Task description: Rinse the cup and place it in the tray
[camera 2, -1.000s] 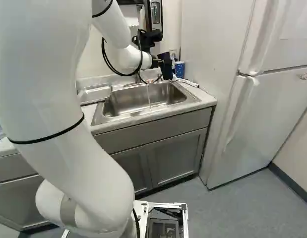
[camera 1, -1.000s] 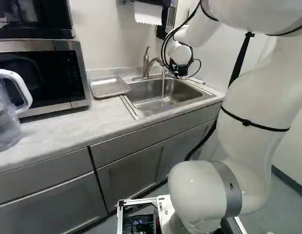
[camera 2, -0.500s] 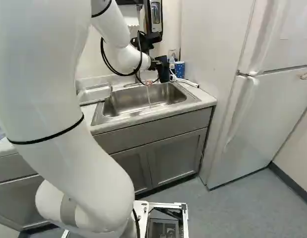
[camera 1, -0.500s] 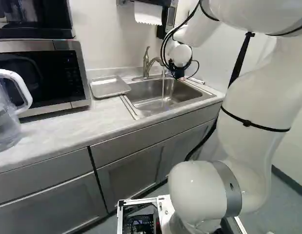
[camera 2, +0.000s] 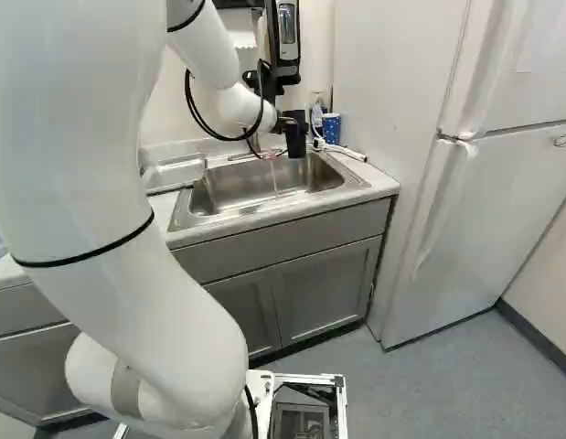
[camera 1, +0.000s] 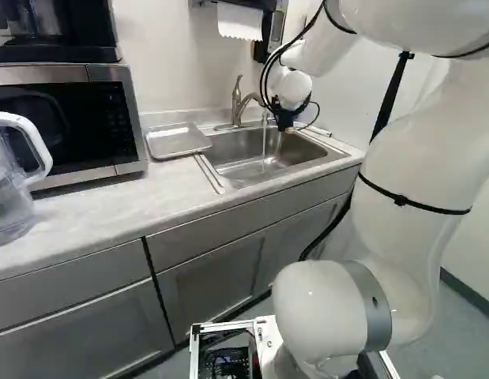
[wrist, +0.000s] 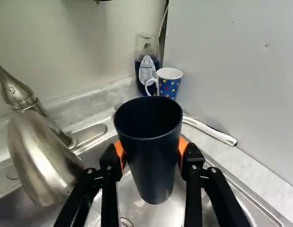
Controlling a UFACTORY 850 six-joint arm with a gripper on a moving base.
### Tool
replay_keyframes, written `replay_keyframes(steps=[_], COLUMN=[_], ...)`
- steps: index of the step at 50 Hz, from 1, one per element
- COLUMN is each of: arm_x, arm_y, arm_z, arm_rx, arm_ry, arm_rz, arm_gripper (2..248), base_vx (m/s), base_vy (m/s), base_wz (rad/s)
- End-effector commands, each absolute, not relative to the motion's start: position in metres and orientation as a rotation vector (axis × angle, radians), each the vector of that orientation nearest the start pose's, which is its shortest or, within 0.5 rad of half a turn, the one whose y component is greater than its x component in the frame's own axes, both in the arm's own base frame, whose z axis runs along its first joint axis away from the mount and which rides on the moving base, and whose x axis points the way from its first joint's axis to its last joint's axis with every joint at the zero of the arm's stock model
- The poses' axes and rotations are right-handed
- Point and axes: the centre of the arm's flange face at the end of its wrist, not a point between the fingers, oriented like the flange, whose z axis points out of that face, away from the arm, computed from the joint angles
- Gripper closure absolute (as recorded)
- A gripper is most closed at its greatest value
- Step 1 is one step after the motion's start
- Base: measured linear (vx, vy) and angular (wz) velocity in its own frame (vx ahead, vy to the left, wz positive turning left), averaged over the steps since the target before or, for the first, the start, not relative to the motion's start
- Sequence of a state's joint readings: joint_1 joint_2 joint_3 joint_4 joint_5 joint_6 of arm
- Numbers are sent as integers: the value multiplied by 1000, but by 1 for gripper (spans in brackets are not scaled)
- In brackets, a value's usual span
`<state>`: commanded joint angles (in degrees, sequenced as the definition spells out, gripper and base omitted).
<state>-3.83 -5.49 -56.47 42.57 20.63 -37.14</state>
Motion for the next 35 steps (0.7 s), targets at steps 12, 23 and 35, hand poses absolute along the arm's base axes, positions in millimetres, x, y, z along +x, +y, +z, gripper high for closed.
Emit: replay_keyframes(steps=[12,23,35], arm_x=[530,517,515], arm_y=[-62,-68,-69], arm_z=[566,566,566], arm_rx=[-2778,-2783,-2786], arm_ry=[414,431,426], arm_rz=[-1823,-1824,-1826], arm_gripper=[126,126,126], base_vx=[0,0,0], base_vy=[0,0,0], base_wz=[0,0,0])
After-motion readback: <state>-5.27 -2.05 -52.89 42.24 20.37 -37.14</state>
